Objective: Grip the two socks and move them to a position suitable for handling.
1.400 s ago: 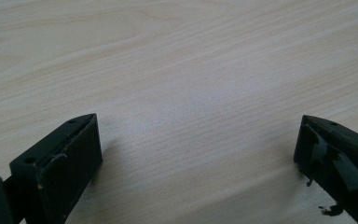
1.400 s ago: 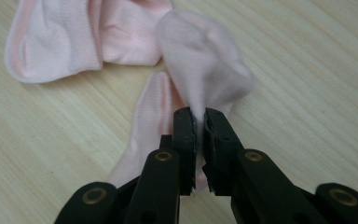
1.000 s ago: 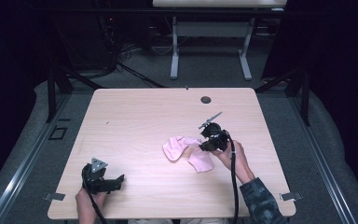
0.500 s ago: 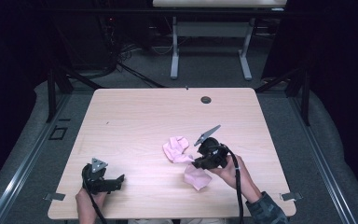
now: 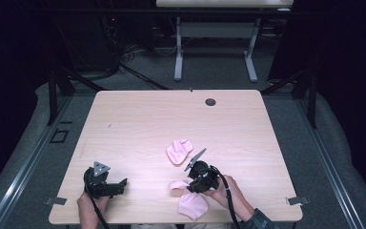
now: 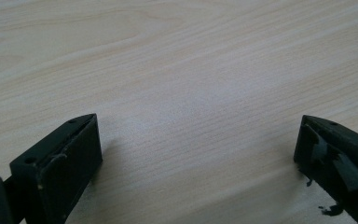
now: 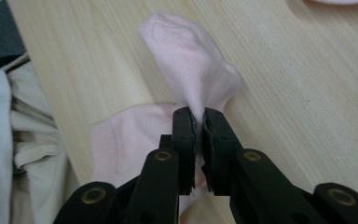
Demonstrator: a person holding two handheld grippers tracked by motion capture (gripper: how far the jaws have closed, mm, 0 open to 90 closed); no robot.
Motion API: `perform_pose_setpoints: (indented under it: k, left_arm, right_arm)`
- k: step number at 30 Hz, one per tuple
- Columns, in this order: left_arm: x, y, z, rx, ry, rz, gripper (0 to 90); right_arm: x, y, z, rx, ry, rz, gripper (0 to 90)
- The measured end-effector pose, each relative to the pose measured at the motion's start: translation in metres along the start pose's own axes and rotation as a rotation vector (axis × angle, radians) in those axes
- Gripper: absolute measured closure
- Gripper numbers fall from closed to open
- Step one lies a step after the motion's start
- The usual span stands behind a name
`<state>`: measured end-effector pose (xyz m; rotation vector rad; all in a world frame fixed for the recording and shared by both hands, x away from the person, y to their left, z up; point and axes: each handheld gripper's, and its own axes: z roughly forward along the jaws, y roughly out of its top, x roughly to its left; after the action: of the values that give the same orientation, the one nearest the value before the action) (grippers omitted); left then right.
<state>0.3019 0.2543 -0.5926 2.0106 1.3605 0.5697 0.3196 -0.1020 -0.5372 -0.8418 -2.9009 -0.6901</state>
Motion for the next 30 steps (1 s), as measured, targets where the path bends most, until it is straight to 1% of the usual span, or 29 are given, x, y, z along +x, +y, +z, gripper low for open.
perform_pose_setpoints:
  k: [1, 2, 3, 4, 5, 6, 7, 8, 9, 10, 13, 14, 15, 16, 17, 19, 20, 21, 23, 24, 25, 27, 28, 29, 30]
  left_arm:
    - [0.0, 0.0, 0.0, -0.001, 0.0, 0.0, 0.5]
    - [0.0, 0.0, 0.0, -0.001, 0.0, 0.0, 0.5]
    - [0.0, 0.0, 0.0, 0.0, 0.0, 0.0, 0.5]
    - [0.0, 0.0, 0.0, -0.001, 0.0, 0.0, 0.5]
    - [0.0, 0.0, 0.0, -0.001, 0.0, -0.001, 0.5]
    - [0.0, 0.0, 0.0, -0.001, 0.0, -0.001, 0.5]
    - [0.0, 0.0, 0.0, -0.001, 0.0, -0.001, 0.5]
    - [0.0, 0.0, 0.0, -0.001, 0.0, 0.0, 0.5]
    - [0.0, 0.0, 0.0, -0.001, 0.001, 0.0, 0.5]
    - [0.0, 0.0, 0.0, -0.001, 0.0, -0.001, 0.5]
    - [0.0, 0.0, 0.0, 0.0, 0.0, 0.0, 0.5]
    - [0.0, 0.0, 0.0, -0.001, 0.0, 0.0, 0.5]
    - [0.0, 0.0, 0.0, -0.001, 0.0, 0.0, 0.5]
    - [0.0, 0.0, 0.0, -0.001, 0.0, -0.001, 0.5]
    - [0.0, 0.0, 0.0, 0.0, 0.0, 0.0, 0.5]
    - [0.0, 0.0, 0.0, -0.001, 0.0, 0.0, 0.5]
    - [0.0, 0.0, 0.0, -0.001, 0.0, -0.001, 0.5]
    - [0.0, 0.0, 0.0, -0.001, 0.0, -0.001, 0.5]
    - [0.0, 0.0, 0.0, -0.001, 0.0, 0.0, 0.5]
    - [0.0, 0.0, 0.0, -0.001, 0.0, -0.001, 0.5]
    - [0.0, 0.0, 0.0, 0.0, 0.001, -0.001, 0.5]
    - [0.0, 0.0, 0.0, 0.0, 0.0, -0.001, 0.5]
    - [0.0, 0.0, 0.0, 0.0, 0.0, -0.001, 0.5]
    - [0.0, 0.0, 0.0, 0.0, 0.0, -0.002, 0.5]
    - [0.0, 0.0, 0.0, 0.0, 0.0, -0.002, 0.4]
  right_arm:
    - [-0.001, -0.001, 0.002, 0.005, -0.001, -0.001, 81.0]
    - [-0.001, -0.001, 0.003, 0.008, -0.011, 0.002, 79.4]
    - [-0.002, -0.001, 0.004, 0.013, -0.021, 0.008, 75.7]
    - [-0.003, -0.001, 0.004, 0.018, -0.024, 0.005, 70.1]
    - [-0.005, -0.002, 0.004, 0.017, -0.024, 0.006, 68.2]
    - [-0.005, -0.001, 0.003, 0.019, -0.036, 0.002, 63.4]
    - [-0.005, -0.001, 0.003, -0.001, -0.025, 0.015, 55.6]
    - [-0.005, -0.001, 0.003, -0.001, -0.025, 0.015, 55.6]
    - [-0.006, -0.001, 0.001, -0.005, -0.029, 0.012, 52.1]
    - [-0.007, -0.001, -0.002, -0.018, -0.028, 0.013, 42.5]
    - [-0.01, 0.001, -0.008, -0.046, -0.037, 0.022, 31.2]
    - [-0.011, 0.001, -0.01, -0.044, -0.053, 0.013, 29.1]
    - [-0.011, 0.001, -0.01, -0.044, -0.053, 0.013, 29.1]
    - [-0.014, 0.001, -0.013, -0.07, -0.057, 0.027, 24.1]
    - [-0.014, 0.001, -0.015, -0.076, -0.062, 0.031, 21.7]
    - [-0.014, -0.001, -0.017, -0.106, -0.069, 0.038, 18.5]
    - [-0.013, -0.002, -0.02, -0.104, -0.074, 0.028, 17.2]
    - [-0.013, -0.002, -0.02, -0.104, -0.074, 0.028, 17.2]
    - [-0.006, -0.006, -0.025, -0.13, -0.092, 0.019, 14.6]
    - [-0.006, -0.006, -0.025, -0.13, -0.092, 0.019, 14.6]
    - [0.001, -0.008, -0.028, -0.131, -0.1, 0.0, 14.5]
    - [0.009, -0.009, -0.029, -0.134, -0.103, -0.018, 14.7]
    - [0.009, -0.009, -0.029, -0.134, -0.103, -0.018, 14.7]
    - [0.017, -0.009, -0.03, -0.117, -0.107, -0.046, 16.1]
    - [0.022, -0.009, -0.028, -0.126, -0.1, -0.056, 17.5]
